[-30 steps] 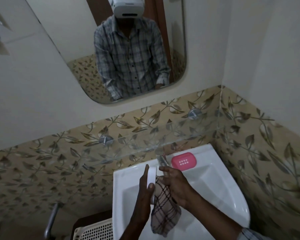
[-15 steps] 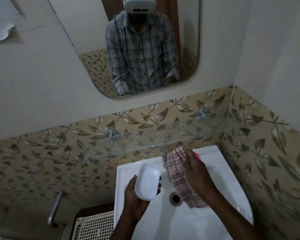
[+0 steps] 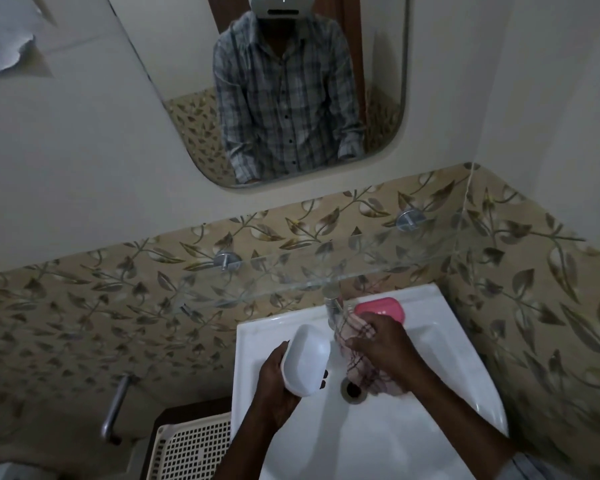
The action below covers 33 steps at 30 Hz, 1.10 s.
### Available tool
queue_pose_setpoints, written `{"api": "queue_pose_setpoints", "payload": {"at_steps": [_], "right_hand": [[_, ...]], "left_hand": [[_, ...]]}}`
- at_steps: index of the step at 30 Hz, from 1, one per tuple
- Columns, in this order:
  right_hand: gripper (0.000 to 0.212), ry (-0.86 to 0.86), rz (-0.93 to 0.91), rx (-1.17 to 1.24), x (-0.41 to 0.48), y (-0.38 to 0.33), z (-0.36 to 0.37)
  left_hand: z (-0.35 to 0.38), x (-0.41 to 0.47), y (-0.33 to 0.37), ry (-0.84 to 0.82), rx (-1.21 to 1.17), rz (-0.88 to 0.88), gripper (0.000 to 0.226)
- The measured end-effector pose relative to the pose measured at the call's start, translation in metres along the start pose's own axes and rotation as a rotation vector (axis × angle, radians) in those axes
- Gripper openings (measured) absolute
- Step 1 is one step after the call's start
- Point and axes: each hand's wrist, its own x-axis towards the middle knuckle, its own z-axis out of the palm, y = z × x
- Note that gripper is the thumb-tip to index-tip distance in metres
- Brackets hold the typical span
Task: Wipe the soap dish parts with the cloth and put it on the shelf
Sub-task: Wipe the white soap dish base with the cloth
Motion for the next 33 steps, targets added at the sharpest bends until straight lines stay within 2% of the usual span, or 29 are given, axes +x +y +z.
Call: {"api": "queue_pose_setpoints", "payload": {"at_steps": [1, 3, 4, 7, 8, 11, 12, 15, 17, 19, 20, 22, 23, 25, 27, 29, 31, 33], "right_hand": [[0.024, -0.018, -0.164, -0.176, -0.001, -0.009, 0.009], [0.041, -0.184, -0.422, -0.422, -0.001, -0.012, 0.033], [0.045, -0.293, -0.493, -0.525, -0.001, -0.010, 0.044], [0.046, -0.529, -0.697, -0.850, 0.009, 0.002, 0.051], [0.044, -0.525, -0.711, -0.898, 0.017, 0.003, 0.045], [0.042, -0.310, -0.692, -0.754, 0.022, 0.004, 0.048], [0.044, -0.280, -0.677, -0.730, 0.018, 0.005, 0.056], [0.043, -0.273, -0.802, -0.770, 0.004, 0.012, 0.061], [0.039, -0.203, -0.677, -0.682, 0.012, 0.007, 0.049], [0.027, -0.057, -0.517, -0.471, 0.011, -0.006, 0.049], [0.027, -0.082, -0.460, -0.459, 0.009, -0.009, 0.055], [0.029, -0.251, -0.500, -0.618, 0.001, -0.006, 0.068], [0.031, -0.275, -0.539, -0.655, -0.001, -0.004, 0.068], [0.032, -0.156, -0.566, -0.641, 0.002, -0.007, 0.053], [0.021, 0.033, -0.568, -0.657, 0.009, -0.010, 0.041], [0.023, 0.054, -0.532, -0.687, 0.008, -0.010, 0.036], [0.010, 0.086, -0.463, -0.643, 0.002, -0.012, 0.032], [0.026, 0.212, -0.344, -0.461, 0.003, -0.007, 0.025]], "left_hand": [[0.005, 0.004, 0.002, 0.019, 0.078, -0.010, 0.033], [0.020, 0.007, 0.009, 0.010, 0.199, -0.060, 0.016], [0.022, 0.008, 0.011, 0.021, 0.196, -0.067, 0.017], [0.027, 0.009, 0.020, 0.021, 0.183, -0.043, 0.047], [0.024, 0.009, 0.022, 0.004, 0.181, -0.011, 0.051], [0.024, 0.012, 0.029, 0.007, 0.153, -0.006, 0.027], [0.024, 0.016, 0.033, 0.022, 0.175, -0.014, 0.028], [0.027, 0.005, 0.038, 0.027, 0.220, -0.067, 0.029], [0.031, -0.001, 0.031, -0.018, 0.132, -0.090, 0.035], [0.035, -0.002, 0.029, -0.013, 0.094, -0.073, 0.037], [0.038, -0.001, 0.030, 0.001, 0.091, -0.050, 0.035], [0.038, -0.003, 0.033, 0.009, 0.094, -0.059, 0.030], [0.037, -0.004, 0.033, 0.008, 0.090, -0.075, 0.027], [0.031, -0.004, 0.030, -0.042, 0.044, -0.100, 0.031], [0.028, -0.001, 0.027, -0.119, -0.015, -0.130, 0.047], [0.025, 0.000, 0.030, -0.200, 0.060, -0.116, 0.057], [0.022, 0.000, 0.035, -0.235, 0.255, -0.011, 0.043], [0.018, 0.004, 0.037, -0.147, 0.484, 0.088, 0.050]]}}
